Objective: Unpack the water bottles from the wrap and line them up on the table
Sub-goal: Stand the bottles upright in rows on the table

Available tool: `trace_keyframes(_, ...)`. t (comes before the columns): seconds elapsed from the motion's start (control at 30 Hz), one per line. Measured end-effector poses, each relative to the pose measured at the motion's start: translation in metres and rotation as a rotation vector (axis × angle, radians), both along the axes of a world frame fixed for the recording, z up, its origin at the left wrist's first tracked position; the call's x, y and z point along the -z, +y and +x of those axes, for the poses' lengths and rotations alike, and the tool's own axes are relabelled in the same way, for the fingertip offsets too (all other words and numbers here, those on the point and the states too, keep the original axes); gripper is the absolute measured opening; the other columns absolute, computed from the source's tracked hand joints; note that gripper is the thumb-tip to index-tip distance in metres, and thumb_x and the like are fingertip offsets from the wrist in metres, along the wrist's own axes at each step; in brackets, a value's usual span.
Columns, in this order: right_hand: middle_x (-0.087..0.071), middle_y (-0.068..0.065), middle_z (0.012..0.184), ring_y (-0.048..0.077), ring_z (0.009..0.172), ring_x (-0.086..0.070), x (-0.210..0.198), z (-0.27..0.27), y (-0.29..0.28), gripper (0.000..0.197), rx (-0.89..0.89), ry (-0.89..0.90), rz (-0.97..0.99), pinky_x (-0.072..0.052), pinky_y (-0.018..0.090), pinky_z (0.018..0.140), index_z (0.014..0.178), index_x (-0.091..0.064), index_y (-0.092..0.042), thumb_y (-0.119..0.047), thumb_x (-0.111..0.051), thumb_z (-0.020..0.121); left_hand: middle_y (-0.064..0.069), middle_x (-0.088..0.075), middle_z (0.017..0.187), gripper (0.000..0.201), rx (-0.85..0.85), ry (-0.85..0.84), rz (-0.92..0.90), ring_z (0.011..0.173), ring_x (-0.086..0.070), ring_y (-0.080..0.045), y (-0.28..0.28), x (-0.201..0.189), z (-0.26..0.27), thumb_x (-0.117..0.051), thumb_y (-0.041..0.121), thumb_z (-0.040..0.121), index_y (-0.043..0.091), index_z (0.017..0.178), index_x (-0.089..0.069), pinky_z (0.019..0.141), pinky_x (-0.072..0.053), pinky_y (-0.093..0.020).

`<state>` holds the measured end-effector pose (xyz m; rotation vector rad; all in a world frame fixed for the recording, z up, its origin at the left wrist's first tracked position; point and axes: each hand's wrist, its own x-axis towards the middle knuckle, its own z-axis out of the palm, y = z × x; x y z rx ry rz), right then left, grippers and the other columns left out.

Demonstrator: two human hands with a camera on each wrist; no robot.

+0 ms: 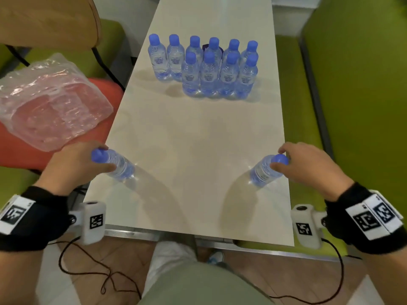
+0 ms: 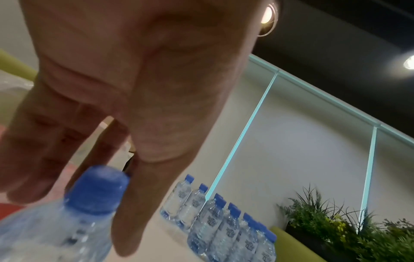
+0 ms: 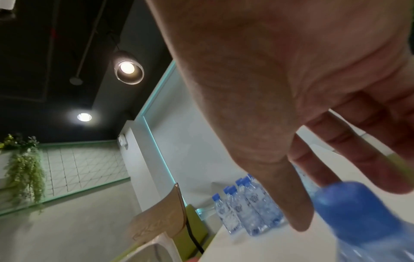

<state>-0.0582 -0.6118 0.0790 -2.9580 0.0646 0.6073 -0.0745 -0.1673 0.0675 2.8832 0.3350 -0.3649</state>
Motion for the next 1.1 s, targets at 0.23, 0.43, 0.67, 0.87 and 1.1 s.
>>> trace_keyframes(0.23, -0.063, 0.017, 0.089, 0.035, 0.076, -0.055, 0.027, -0.008, 0.014, 0.023, 0.081, -0.101, 0.057, -0.044, 0.035, 0.063, 0.108, -0.054, -0.007, -0.026, -0.055, 0.094, -0.015, -0.065, 0.101, 0.023, -0.045, -0.204, -0.037, 0.093, -0.060, -0.036, -0.023, 0.025, -0.001, -0.070, 0.017, 0.077, 0.015, 0.100, -0.070, 0.082, -0.047, -0.041)
trace_keyframes(0.43, -0.066, 0.015, 0.092, 0.032, 0.079, -0.056, 0.030, -0.002, 0.037, 0.026, 0.130, -0.167, 0.212, -0.038, 0.030, 0.063, 0.106, -0.059, -0.010, -0.030, -0.060, 0.090, -0.012, -0.067, 0.098, 0.020, -0.029, -0.240, -0.107, 0.095, -0.060, -0.033, -0.055, 0.024, 0.006, -0.070, 0.016, 0.076, 0.015, 0.096, -0.074, 0.076, -0.039, -0.033)
trace_keyframes(0.67, -0.069, 0.013, 0.099, 0.034, 0.089, -0.060, 0.028, 0.021, 0.089, 0.026, 0.075, -0.166, 0.335, -0.043, 0.032, 0.071, 0.107, -0.063, -0.011, -0.028, -0.060, 0.087, -0.007, -0.068, 0.102, 0.022, 0.065, -0.197, -0.222, 0.096, -0.061, -0.027, -0.104, 0.020, 0.029, -0.069, 0.015, 0.076, 0.016, 0.098, -0.074, 0.077, -0.042, -0.030)
trace_keyframes(0.87, -0.068, 0.014, 0.103, 0.037, 0.099, -0.060, 0.021, 0.055, 0.135, 0.027, -0.027, -0.217, 0.384, -0.044, 0.036, 0.080, 0.107, -0.061, -0.007, -0.024, -0.060, 0.086, -0.003, -0.070, 0.103, 0.023, 0.113, -0.189, -0.292, 0.098, -0.061, -0.025, -0.129, 0.019, 0.057, -0.067, 0.017, 0.077, 0.016, 0.099, -0.073, 0.075, -0.037, -0.025)
trace_keyframes(1.1, -0.064, 0.015, 0.105, 0.036, 0.093, -0.057, 0.037, 0.079, 0.160, 0.029, -0.051, -0.164, 0.401, -0.034, 0.030, 0.070, 0.112, -0.056, -0.004, -0.023, -0.057, 0.090, -0.010, -0.061, 0.106, 0.027, 0.101, -0.196, -0.287, 0.099, -0.058, -0.029, -0.130, 0.028, 0.078, -0.066, 0.017, 0.080, 0.018, 0.107, -0.069, 0.076, -0.035, -0.026)
